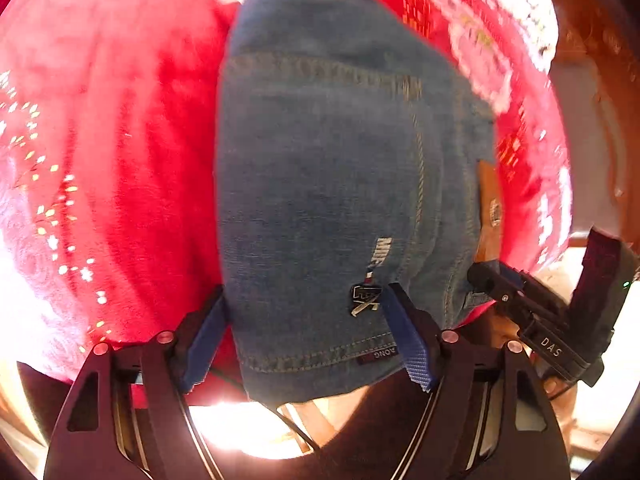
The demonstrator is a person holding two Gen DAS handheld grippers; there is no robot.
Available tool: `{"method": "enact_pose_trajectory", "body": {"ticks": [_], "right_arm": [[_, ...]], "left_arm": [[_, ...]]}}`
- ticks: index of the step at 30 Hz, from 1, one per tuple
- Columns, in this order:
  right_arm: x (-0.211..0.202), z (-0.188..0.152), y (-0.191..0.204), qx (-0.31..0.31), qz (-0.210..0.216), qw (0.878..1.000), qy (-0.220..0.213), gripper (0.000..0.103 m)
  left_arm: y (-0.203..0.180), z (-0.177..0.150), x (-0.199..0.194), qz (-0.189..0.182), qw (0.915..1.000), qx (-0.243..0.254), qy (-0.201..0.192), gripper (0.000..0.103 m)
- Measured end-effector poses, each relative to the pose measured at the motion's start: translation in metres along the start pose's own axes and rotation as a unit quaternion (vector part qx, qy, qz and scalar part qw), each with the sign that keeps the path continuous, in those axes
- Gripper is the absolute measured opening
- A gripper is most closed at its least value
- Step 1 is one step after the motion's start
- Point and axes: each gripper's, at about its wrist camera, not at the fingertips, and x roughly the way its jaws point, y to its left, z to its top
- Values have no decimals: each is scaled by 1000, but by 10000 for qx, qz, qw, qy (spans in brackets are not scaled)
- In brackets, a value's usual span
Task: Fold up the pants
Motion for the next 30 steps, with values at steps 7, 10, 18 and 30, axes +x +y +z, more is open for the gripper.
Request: {"method": "enact_pose_trajectory", "body": {"ticks": [7,10,18,30], "right_arm": [[-16,38,-17,731,938,9914,-545,59],[-10,48,-8,844,1125,9900,-126,62],[-50,34,-36,832,473,9954,-61,67],[22,93,-13,563,119,9961,-670,23]], "left_arm": [[14,33,-30,-124,9985,-328,-428,77],[24,44,-33,-116,9979,-522,-372,77],[40,51,-30,-89,9970,-631,-440,77],[15,65,-10,-144,9972,-623,-389,70]]}}
